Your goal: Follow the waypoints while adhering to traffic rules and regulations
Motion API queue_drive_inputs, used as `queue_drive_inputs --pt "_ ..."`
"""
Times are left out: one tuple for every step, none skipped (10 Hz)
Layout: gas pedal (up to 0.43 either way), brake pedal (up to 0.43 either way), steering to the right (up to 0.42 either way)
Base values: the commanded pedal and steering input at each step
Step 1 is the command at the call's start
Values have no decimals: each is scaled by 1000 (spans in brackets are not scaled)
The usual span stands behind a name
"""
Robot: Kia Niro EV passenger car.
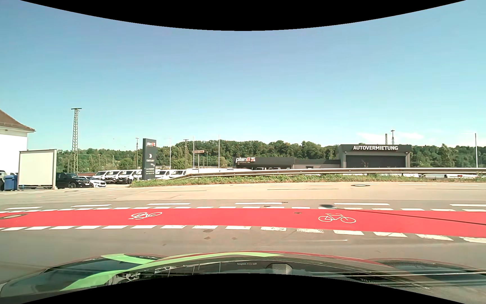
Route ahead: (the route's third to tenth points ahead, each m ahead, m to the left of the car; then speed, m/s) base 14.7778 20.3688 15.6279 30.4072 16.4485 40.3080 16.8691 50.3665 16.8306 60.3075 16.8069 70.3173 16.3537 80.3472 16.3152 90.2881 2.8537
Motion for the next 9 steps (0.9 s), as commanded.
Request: queue_drive_inputs --pt "0 189 151" --pt "0 195 151" --pt "0 201 152" --pt "0 201 153" --pt "0 201 153" --pt "0 201 153" --pt "0 201 153" --pt "0 177 153" --pt "0 152 153"
